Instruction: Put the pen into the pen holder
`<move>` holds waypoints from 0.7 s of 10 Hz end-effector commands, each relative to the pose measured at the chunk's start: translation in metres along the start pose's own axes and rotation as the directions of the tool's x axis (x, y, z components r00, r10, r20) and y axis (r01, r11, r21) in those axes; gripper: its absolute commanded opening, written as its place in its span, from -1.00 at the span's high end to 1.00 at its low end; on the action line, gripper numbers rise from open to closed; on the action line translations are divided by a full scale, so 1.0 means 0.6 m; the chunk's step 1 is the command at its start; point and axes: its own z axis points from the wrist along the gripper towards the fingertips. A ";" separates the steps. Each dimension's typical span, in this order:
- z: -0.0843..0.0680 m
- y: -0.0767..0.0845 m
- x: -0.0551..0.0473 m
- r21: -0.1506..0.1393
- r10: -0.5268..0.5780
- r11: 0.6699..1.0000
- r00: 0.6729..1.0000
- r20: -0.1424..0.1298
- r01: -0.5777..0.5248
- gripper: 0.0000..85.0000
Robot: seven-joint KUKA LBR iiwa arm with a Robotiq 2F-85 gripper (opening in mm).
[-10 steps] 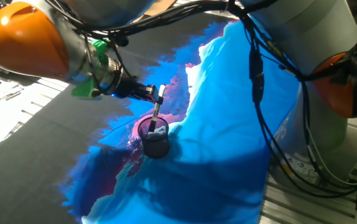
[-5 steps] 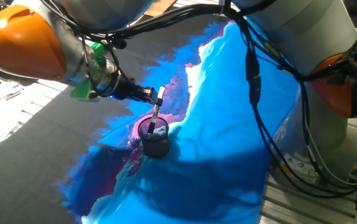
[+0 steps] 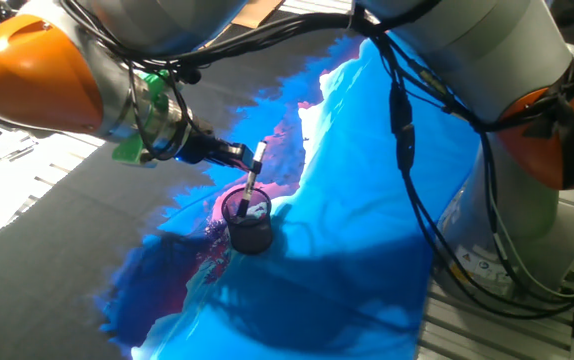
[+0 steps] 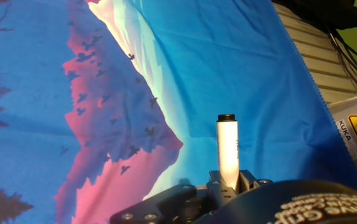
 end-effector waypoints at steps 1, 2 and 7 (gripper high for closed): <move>0.000 0.000 0.000 -0.008 0.000 1.000 1.000 -0.002 0.000 0.60; 0.000 0.000 0.000 -0.007 0.003 1.000 1.000 -0.001 -0.003 0.60; 0.000 0.000 0.001 -0.001 0.022 1.000 1.000 -0.001 -0.022 0.60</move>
